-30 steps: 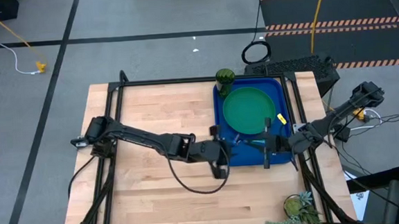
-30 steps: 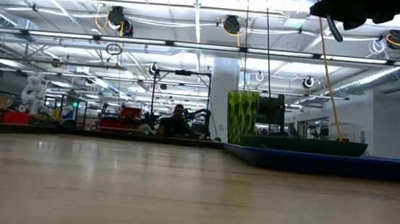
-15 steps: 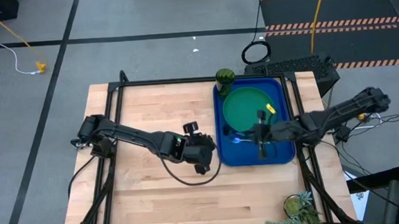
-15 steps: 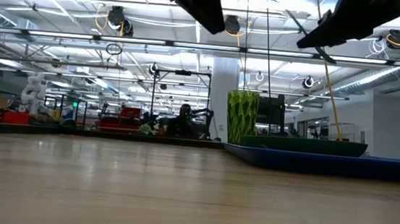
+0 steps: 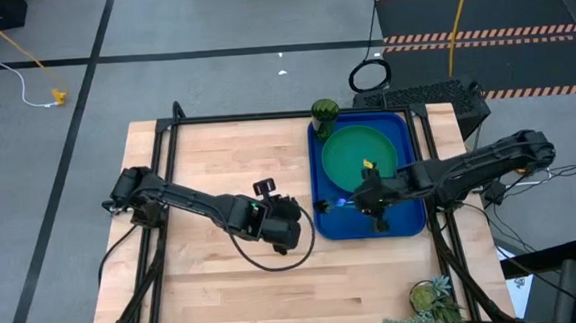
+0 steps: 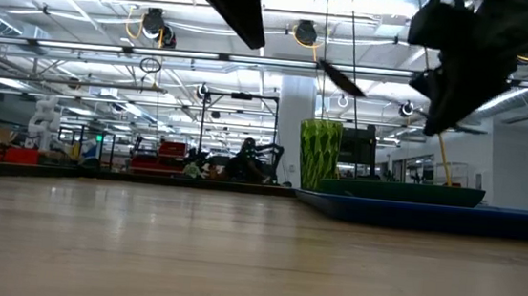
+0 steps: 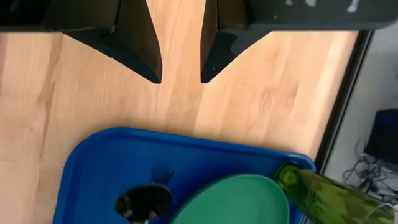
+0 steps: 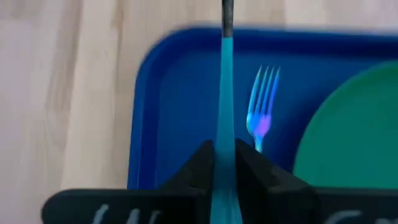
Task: Pick and place plate/cup/fork/spoon on tray
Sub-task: Put the blue spoon on the blue tray to the left of the blue fork, then return to Home Position
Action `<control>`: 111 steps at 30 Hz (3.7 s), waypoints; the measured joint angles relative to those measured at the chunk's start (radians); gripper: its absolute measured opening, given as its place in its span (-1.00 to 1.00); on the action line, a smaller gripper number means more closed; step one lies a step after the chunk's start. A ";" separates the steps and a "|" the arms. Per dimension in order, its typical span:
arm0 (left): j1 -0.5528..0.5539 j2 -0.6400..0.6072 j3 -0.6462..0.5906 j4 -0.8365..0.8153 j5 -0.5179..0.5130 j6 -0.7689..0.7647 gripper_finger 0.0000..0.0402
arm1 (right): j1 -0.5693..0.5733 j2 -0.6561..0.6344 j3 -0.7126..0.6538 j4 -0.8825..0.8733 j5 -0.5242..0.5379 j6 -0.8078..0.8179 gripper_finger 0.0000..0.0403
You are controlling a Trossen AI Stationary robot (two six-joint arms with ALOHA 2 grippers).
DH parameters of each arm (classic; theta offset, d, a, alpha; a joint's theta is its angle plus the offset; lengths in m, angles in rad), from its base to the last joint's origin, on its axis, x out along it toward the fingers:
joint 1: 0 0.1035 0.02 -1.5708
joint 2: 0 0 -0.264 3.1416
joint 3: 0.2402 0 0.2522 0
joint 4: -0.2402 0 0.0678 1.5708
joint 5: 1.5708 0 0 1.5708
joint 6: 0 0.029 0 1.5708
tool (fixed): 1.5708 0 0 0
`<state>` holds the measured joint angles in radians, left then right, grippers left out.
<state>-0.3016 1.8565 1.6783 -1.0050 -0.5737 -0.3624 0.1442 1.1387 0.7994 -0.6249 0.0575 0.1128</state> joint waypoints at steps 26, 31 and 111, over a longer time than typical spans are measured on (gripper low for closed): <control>-0.010 0.000 0.000 0.001 -0.016 0.003 -0.45 | -0.007 0.187 -0.023 -0.200 -0.062 0.077 -0.84; -0.010 0.000 0.000 0.015 -0.016 0.016 -0.45 | -0.007 0.197 -0.047 -0.174 -0.063 0.088 -0.84; -0.011 -0.034 0.001 0.093 -0.092 0.121 -0.48 | -0.005 -0.143 -0.072 -0.022 -0.006 0.004 -0.69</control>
<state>-0.3125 1.8220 1.6794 -0.9120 -0.6661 -0.2417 0.1388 0.9956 0.7273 -0.6470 0.0517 0.1163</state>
